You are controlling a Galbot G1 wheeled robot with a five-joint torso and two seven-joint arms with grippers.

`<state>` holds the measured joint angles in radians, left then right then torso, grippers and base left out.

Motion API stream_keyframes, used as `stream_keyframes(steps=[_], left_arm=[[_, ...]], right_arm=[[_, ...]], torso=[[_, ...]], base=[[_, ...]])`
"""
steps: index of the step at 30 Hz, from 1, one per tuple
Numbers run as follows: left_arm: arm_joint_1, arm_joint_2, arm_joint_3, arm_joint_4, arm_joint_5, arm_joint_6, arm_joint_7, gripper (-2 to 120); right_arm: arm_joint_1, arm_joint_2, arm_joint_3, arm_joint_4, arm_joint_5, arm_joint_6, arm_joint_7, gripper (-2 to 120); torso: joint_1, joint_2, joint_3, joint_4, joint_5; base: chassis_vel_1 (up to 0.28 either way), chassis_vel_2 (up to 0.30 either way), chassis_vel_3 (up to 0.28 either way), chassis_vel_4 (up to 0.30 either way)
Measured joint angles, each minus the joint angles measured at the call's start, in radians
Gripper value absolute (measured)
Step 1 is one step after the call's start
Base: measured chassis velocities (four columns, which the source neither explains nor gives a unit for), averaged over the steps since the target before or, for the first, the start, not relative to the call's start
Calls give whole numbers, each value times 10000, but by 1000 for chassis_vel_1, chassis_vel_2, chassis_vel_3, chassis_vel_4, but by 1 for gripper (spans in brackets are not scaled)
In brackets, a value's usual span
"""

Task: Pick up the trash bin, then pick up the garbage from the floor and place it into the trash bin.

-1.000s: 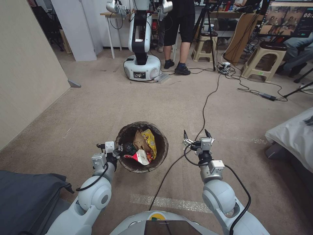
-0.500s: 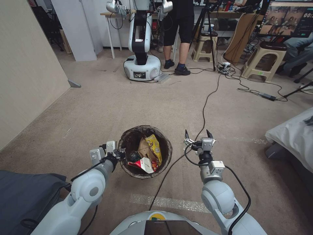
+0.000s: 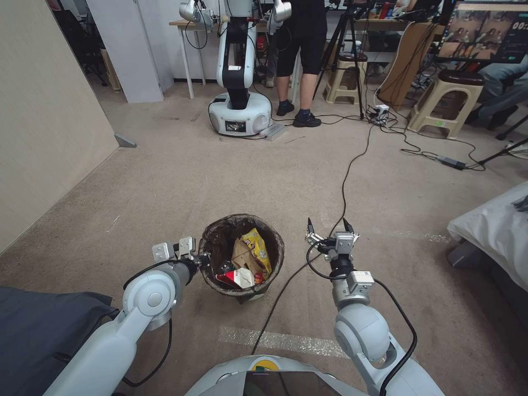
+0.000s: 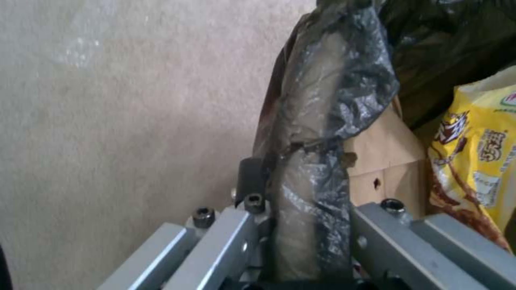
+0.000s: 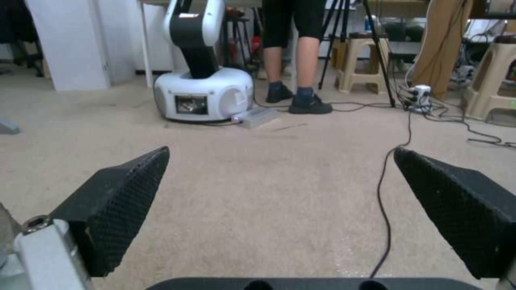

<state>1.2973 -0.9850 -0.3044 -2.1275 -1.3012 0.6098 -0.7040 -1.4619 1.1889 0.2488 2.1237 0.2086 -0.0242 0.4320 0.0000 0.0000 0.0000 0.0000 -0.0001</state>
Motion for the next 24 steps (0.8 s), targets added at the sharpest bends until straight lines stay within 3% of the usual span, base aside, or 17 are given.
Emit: stream_keyframes(steps=[24], left_arm=[[-114,-294,337,1260,261,38,312,3]], right_arm=[[-76,187,-167,62,-212,-2,6,94]], torso=[[0,0,0,0,0]], base=[[0,0,0,0]])
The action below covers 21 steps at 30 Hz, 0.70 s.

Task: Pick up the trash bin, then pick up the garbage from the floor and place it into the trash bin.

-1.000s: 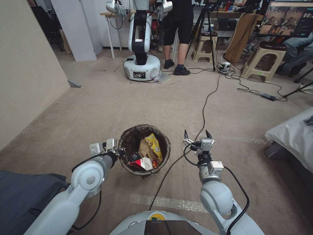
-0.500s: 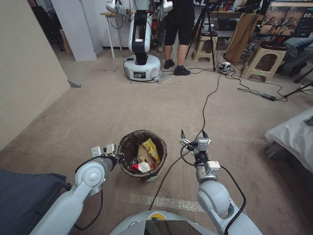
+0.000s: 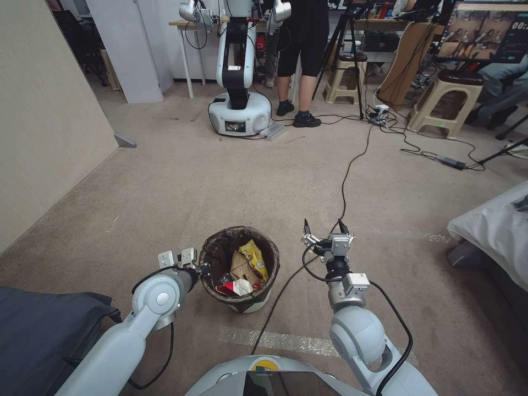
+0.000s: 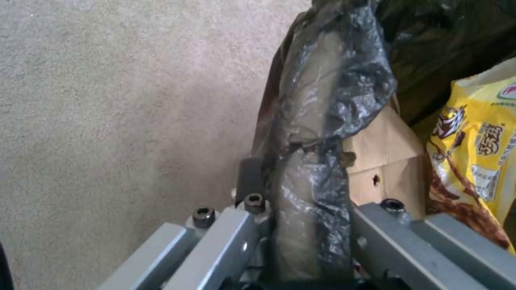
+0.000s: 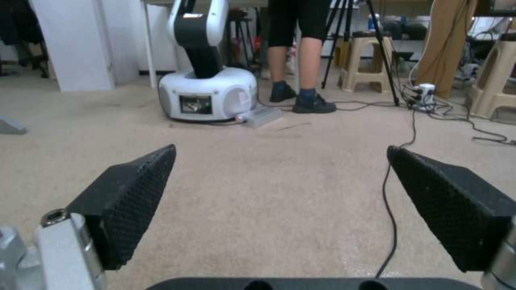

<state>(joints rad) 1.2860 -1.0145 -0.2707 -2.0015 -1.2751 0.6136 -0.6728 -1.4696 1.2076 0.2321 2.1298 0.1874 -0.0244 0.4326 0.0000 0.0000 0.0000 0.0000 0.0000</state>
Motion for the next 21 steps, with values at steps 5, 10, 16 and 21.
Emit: stream_keyframes(steps=[5,10,16,21], left_arm=[[-133,-115,123,282,200,-5,54,3],[-234,-227,151,513,347,-32,102,3],[-248,-267,181,600,434,-39,115,3],[-236,-290,202,612,481,-36,120,3]], right_arm=[[11,-21,-6,6,2,17,-1,92],[30,-76,-30,9,17,39,-2,92],[62,-101,-41,10,40,48,-2,92],[70,-119,-46,15,57,54,-2,92]], torso=[[0,0,-1,-1,4],[-1,1,-3,2,10],[-1,2,-4,3,11],[-1,2,-3,2,8]], base=[[0,0,0,0],[0,0,0,0],[0,0,0,0],[0,0,0,0]])
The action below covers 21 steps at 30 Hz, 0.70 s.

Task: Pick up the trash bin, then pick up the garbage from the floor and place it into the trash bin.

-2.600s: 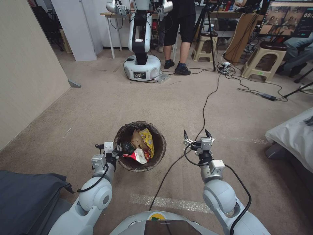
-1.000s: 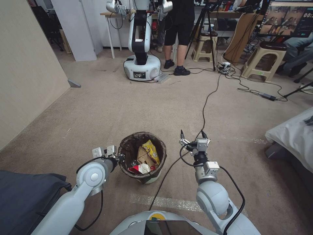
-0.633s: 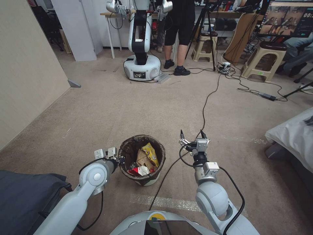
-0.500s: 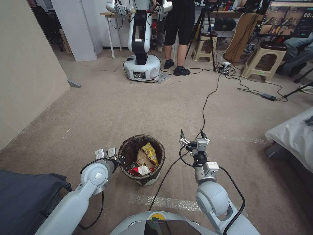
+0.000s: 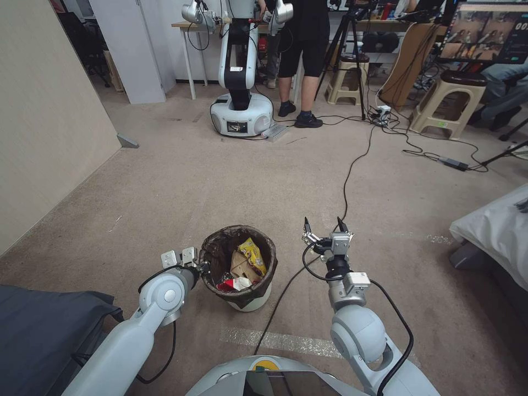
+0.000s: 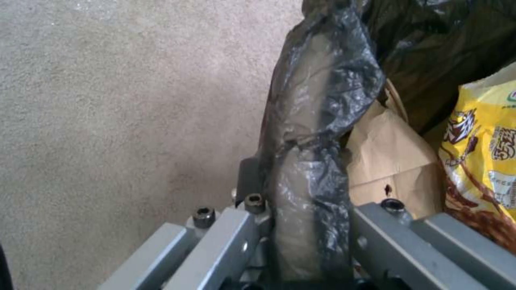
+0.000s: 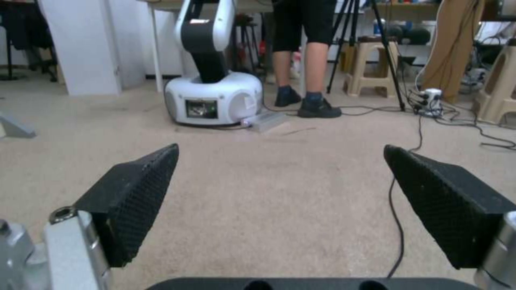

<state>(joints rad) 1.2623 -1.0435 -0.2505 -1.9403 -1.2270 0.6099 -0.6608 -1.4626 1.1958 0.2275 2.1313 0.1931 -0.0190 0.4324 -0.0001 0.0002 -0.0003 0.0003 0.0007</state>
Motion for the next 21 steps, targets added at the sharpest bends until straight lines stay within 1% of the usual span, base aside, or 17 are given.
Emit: stream_keyframes(steps=[2,4,5,8,9,11,12,13,15,16,17,18,19,21], left_arm=[[3,-11,0,-5,-1,3,-2,3],[8,-57,6,-36,-4,0,24,14],[8,-57,6,-36,-4,0,24,14],[-7,-105,42,-58,-9,-53,144,27],[-7,-105,42,-58,-9,-53,144,27],[-38,-142,71,-68,-7,-133,290,38],[-45,-150,79,-65,-9,-156,346,41],[-45,-150,79,-65,-9,-156,346,41],[-49,-156,83,-85,-6,-221,479,50],[-51,-157,93,-137,-7,-259,591,57],[-54,-157,113,-166,-7,-277,633,59],[-54,-157,113,-166,-7,-277,633,59],[-62,-159,131,-259,-19,-317,738,66],[-93,-157,118,-412,-41,-351,787,75]], right_arm=[[3,-5,-3,0,1,9,0,92],[17,18,-24,-18,2,24,-1,92],[17,18,-24,-18,2,24,-1,92],[20,35,-40,-35,2,28,-4,91],[20,35,-40,-35,2,28,-4,91],[14,35,-40,-63,2,43,-5,91],[9,36,-40,-71,1,50,-7,91],[9,36,-40,-71,1,50,-7,91],[2,47,-42,-85,-1,57,-9,91],[2,62,-51,-87,0,57,-12,91],[2,69,-53,-87,-1,57,-12,91],[2,69,-53,-87,-1,57,-12,91],[9,88,-62,-93,-2,55,-13,91],[7,111,-72,-112,-8,53,-14,91]], torso=[[0,0,0,0,-2],[0,0,2,-3,-8],[0,0,2,-3,-8],[0,0,2,-3,-9],[0,0,2,-3,-9],[1,-2,4,-5,-12],[1,-2,5,-5,-14],[1,-2,5,-5,-14],[1,-3,6,-4,-16],[1,-4,7,-2,-16],[1,-4,7,-2,-17],[1,-4,7,-2,-17],[1,-4,7,-4,-17],[1,-4,7,-7,-13]], base=[[0,0,0,0],[0,0,0,0],[0,0,0,0],[0,0,0,0],[0,0,0,0],[0,0,0,0],[0,0,0,0],[0,0,0,0],[0,0,0,0],[0,0,0,0],[0,0,0,0],[0,0,0,0],[0,0,0,0],[0,0,0,0]])
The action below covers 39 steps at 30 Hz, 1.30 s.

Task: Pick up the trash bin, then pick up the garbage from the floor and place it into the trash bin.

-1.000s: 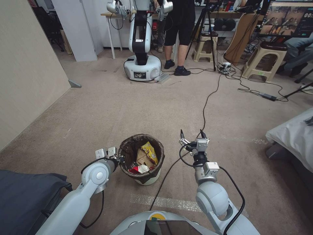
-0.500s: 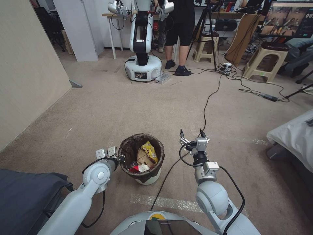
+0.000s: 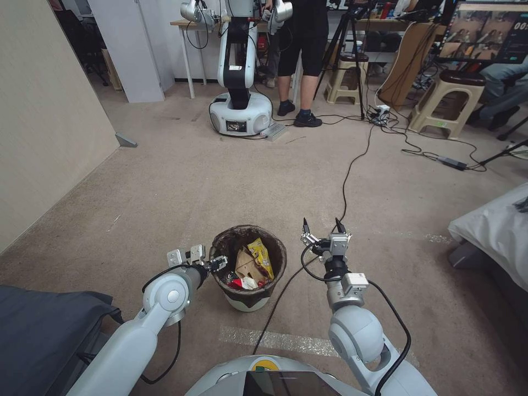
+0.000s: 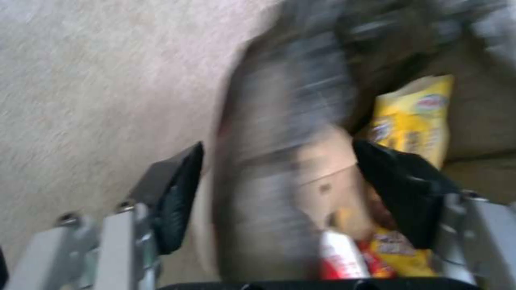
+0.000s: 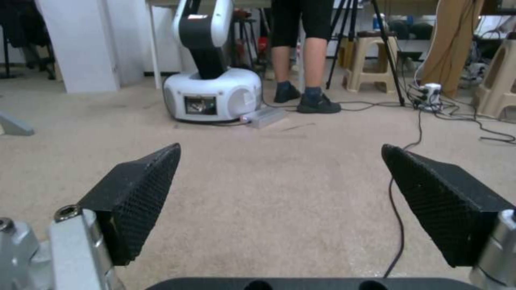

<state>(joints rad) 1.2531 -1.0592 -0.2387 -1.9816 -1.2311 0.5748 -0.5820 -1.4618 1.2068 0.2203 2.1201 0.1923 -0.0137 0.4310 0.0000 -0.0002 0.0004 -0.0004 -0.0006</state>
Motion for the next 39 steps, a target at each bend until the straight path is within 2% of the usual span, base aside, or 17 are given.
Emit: stream_keyframes(steps=[2,5,7,16,18,19,21,22,23,26,27,28,30,32,34,39], left_arm=[[-11,2,-14,-74,-18,-8,5,79],[-11,21,-72,-354,-46,-13,6,94],[7,37,-93,-476,-45,-16,-1,97],[291,157,-469,-1532,434,-117,58,100],[521,189,-674,-1901,1140,-317,239,100],[521,189,-674,-1901,1140,-317,239,100],[819,187,-936,-2246,2119,-653,441,100],[1173,122,-1200,-2483,3261,-1134,687,100],[1173,122,-1200,-2483,3261,-1134,687,100],[1787,-133,-1740,-2758,5248,-2068,1015,100],[1787,-133,-1740,-2758,5248,-2068,1015,100],[2079,-294,-1912,-2839,6113,-2480,1160,100],[2435,-534,-2101,-2913,6887,-2945,1316,100],[2552,-620,-2148,-2912,7133,-3093,1387,100],[2926,-965,-2231,-2638,8355,-3766,1647,100],[3062,-1127,-2235,-2369,8954,-4085,1747,100]], right_arm=[[-4,14,-7,-8,-5,0,0,91],[-38,83,-42,-24,-36,-3,-6,91],[-53,112,-47,-23,-46,-6,-7,91],[-105,288,-24,-23,-104,-9,-13,91],[-108,356,33,-5,-105,-21,-13,91],[-108,356,33,-5,-105,-21,-13,91],[-128,401,122,20,-108,-20,-13,92],[-159,457,252,36,-122,6,-13,92],[-159,457,252,36,-122,6,-13,92],[-236,651,567,83,-160,80,-12,98],[-236,651,567,83,-160,80,-12,98],[-294,767,746,101,-221,121,-12,100],[-407,905,1006,120,-322,190,-18,100],[-452,950,1095,132,-363,218,-29,100],[-629,1059,1461,131,-592,439,-121,100],[-702,1080,1625,109,-703,553,-166,100]], torso=[[0,0,-1,1,3],[0,0,-2,3,3],[0,0,-3,3,4],[0,0,-4,3,5],[0,0,-4,5,5],[0,0,-4,5,5],[0,1,-4,4,5],[0,0,-4,5,5],[0,0,-4,5,5],[0,1,-4,5,6],[0,1,-4,5,6],[0,2,-4,5,5],[0,2,-5,4,7],[0,1,-4,4,6],[0,2,-5,3,8],[0,2,-5,4,6]], base=[[0,0,0,0],[0,0,0,0],[0,0,0,0],[0,0,0,0],[0,0,0,0],[0,0,0,0],[0,0,0,0],[0,0,0,0],[0,0,0,0],[0,0,0,0],[0,0,0,0],[0,0,0,0],[0,0,0,0],[0,0,0,0],[0,0,0,0],[0,0,0,0]])
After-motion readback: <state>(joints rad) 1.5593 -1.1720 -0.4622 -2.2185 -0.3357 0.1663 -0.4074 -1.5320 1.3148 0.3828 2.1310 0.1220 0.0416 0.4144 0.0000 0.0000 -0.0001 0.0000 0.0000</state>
